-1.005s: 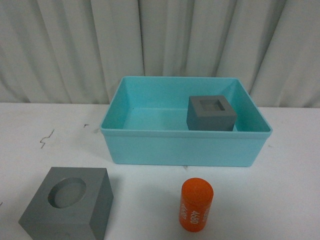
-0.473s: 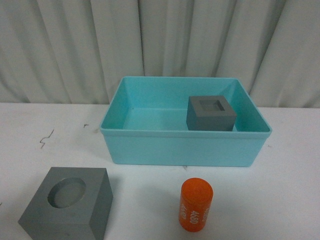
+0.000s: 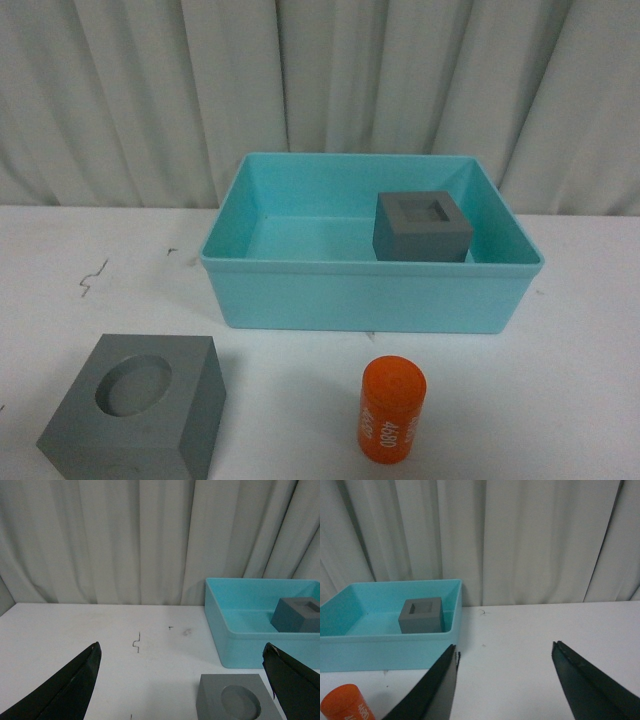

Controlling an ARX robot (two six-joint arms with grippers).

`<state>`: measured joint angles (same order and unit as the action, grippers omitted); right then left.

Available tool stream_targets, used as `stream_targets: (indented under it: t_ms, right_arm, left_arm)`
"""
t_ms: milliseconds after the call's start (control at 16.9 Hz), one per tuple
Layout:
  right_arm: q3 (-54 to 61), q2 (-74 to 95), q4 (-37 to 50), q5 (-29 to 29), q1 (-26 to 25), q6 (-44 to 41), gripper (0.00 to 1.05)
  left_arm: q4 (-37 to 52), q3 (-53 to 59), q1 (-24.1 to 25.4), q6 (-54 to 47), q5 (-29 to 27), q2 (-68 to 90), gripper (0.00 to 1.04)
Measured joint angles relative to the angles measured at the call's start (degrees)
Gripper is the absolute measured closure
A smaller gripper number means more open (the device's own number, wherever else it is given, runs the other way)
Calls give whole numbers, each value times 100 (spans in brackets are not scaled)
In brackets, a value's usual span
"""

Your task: Place gray and orange parts in blue box

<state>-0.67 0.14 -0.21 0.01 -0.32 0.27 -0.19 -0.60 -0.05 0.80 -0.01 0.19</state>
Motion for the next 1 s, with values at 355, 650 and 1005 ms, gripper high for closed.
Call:
stream_targets:
  t_ms: [355,650,1005]
  right_arm:
    - [0,0,0,0,0,0,7]
    - [0,0,0,2,0,0,6]
    - [0,0,2,-2,4,-11,6]
  left_arm:
    - [0,0,0,0,0,0,7]
    - [0,0,0,0,0,0,7]
    - [-402,-2398,-496,529,-1104,3482,7]
